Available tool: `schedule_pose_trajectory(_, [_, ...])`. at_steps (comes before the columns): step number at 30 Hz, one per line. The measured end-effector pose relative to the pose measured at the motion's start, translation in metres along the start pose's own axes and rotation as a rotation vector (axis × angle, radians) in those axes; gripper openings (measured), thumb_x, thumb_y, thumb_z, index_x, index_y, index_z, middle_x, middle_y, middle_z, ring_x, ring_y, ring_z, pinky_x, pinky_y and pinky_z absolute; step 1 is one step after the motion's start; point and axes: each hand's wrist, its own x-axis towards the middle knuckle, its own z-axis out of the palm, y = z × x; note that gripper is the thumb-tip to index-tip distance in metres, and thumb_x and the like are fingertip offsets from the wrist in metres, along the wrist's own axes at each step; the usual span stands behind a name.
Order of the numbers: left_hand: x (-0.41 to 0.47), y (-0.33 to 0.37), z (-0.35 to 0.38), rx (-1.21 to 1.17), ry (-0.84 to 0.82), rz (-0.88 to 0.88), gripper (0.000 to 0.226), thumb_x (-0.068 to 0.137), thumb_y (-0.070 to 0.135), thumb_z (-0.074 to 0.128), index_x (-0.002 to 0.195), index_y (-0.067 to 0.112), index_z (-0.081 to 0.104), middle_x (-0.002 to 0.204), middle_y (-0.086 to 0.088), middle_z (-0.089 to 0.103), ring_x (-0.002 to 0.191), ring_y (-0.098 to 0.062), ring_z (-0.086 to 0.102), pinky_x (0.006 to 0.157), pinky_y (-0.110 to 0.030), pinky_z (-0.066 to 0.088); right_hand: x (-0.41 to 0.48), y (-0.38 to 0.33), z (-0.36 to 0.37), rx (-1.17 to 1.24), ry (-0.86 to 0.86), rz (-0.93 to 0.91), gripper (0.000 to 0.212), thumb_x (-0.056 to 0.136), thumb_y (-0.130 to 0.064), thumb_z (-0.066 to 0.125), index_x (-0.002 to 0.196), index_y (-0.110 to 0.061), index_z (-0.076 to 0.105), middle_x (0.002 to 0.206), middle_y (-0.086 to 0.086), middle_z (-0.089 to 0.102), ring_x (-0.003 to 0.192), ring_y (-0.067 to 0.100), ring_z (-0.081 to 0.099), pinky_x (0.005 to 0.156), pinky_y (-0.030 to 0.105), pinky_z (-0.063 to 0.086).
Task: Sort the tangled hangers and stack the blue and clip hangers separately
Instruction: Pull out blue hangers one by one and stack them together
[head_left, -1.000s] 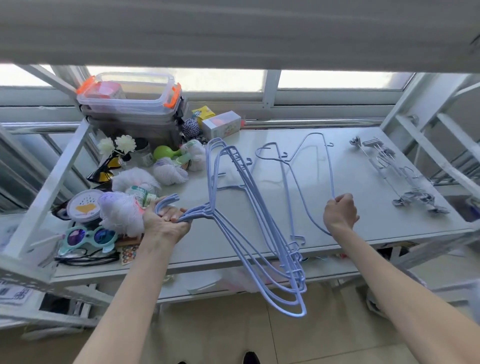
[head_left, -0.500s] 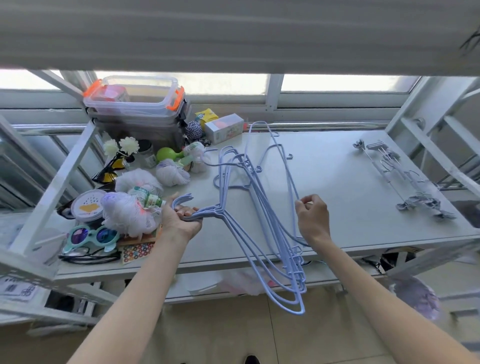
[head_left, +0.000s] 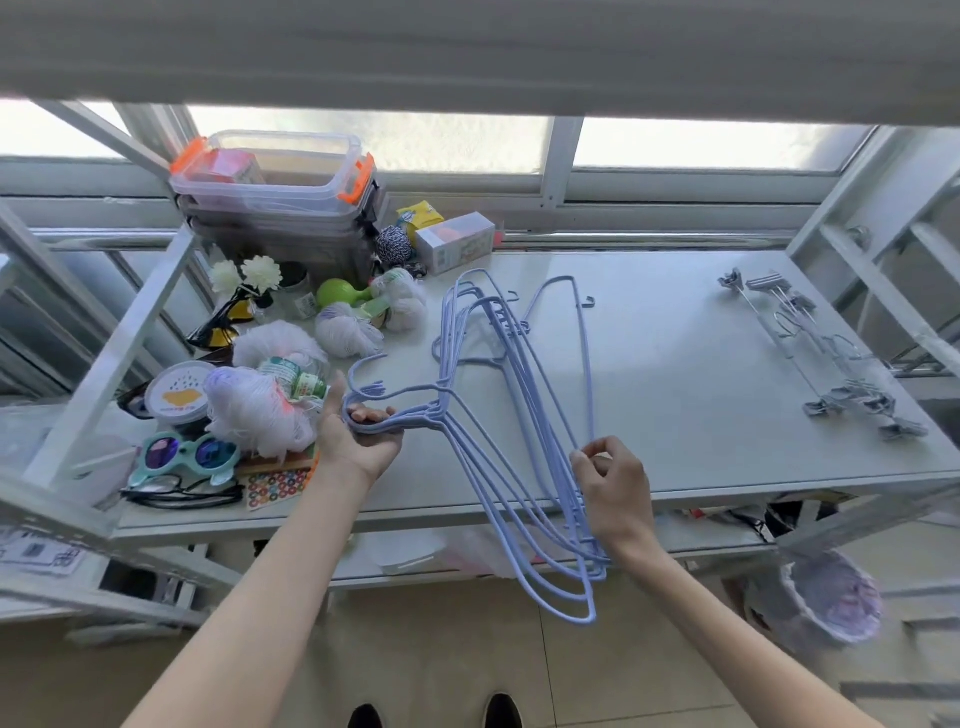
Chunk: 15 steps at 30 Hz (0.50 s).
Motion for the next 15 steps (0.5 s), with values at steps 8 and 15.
schedule_pose_trajectory(8, [-0.002, -0.005, -0.002, 0.071, 0.037, 0.084, 0.044, 0.077, 0.046, 0.074, 0.056, 0.017, 0.049, 0.040, 0.010, 0.037, 0.036, -0.006, 0.035, 0.073, -0.024, 0.042, -0.030, 0.004, 0.005, -0.028, 0.028, 0.020, 0.023, 0.092, -0.007, 0.056, 0.073, -0.017, 0.048, 0.044, -0.003, 0.047, 0.039, 0.002, 0.048, 0.032, 0.005, 0.030])
schedule_pose_trajectory(15, [0.001, -0.005, 0.000, 0.124, 0.085, 0.094, 0.038, 0.082, 0.013, 0.067, 0.054, 0.019, 0.042, 0.036, 0.007, 0.036, 0.030, -0.008, 0.035, 0.061, -0.022, 0.041, -0.033, 0.003, 0.003, -0.142, 0.019, -0.024, 0.020, 0.091, -0.009, 0.056, 0.074, -0.016, 0.047, 0.060, 0.002, 0.051, 0.050, 0.001, 0.053, 0.038, 0.006, 0.034])
